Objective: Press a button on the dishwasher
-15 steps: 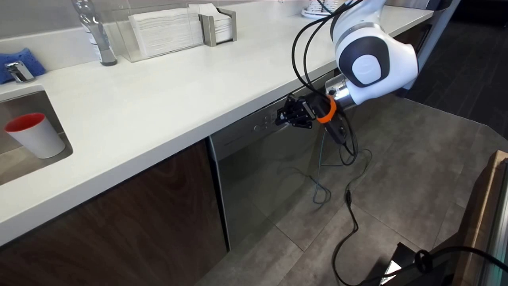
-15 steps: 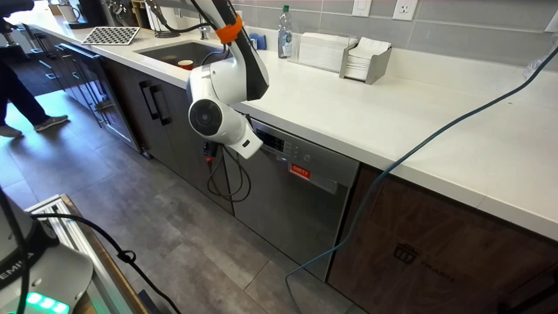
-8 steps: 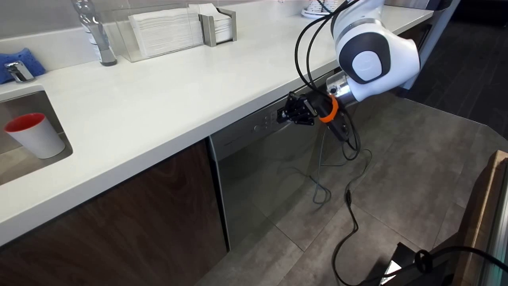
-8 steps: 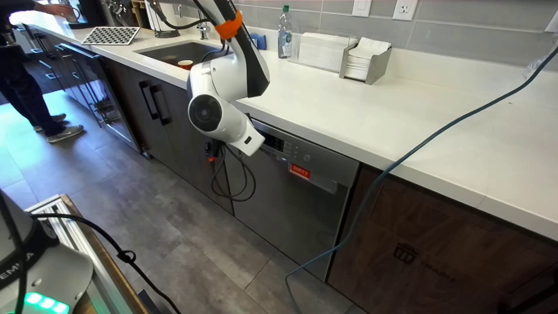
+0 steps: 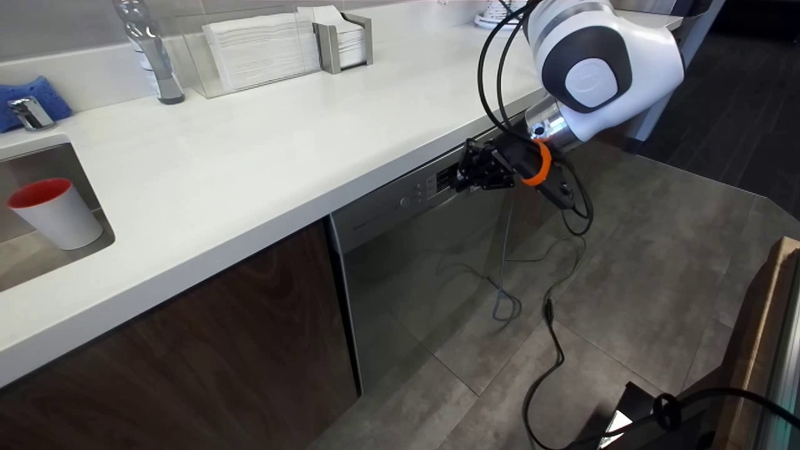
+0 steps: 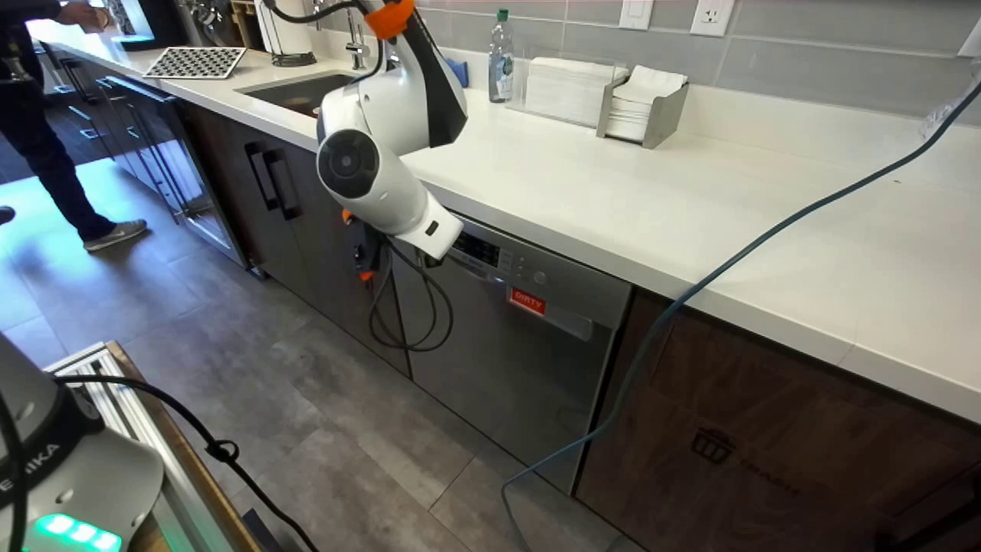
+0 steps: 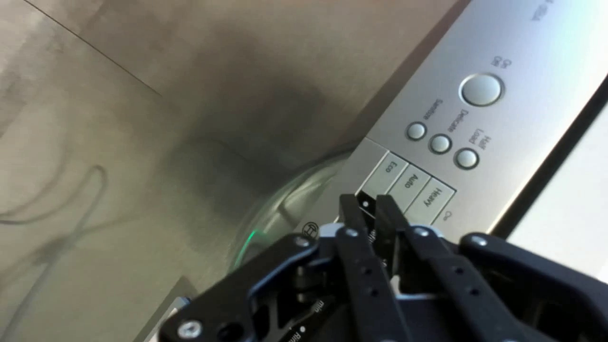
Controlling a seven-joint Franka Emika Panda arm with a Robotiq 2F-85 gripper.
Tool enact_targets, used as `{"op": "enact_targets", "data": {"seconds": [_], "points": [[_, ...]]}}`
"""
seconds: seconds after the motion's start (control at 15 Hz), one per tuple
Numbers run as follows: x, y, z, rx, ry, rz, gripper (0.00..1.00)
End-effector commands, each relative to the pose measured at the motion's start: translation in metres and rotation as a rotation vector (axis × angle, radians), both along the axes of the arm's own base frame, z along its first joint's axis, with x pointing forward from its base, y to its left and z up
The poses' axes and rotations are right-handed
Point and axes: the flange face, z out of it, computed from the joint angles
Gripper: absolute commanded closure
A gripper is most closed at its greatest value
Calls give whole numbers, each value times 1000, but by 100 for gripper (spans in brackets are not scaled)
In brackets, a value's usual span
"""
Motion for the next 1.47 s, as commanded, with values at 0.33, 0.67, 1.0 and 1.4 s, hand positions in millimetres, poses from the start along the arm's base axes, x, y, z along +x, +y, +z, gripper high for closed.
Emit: {"op": "enact_targets", "data": {"seconds": [0.33,0.67,1.0,1.4], "points": [[-42,24,25,-212,212,212,18],[-61,41,27,-311,284,356,0],[-74,47,21,-367,335,465,0],[-89,39,14,-371,404,601,0]]}}
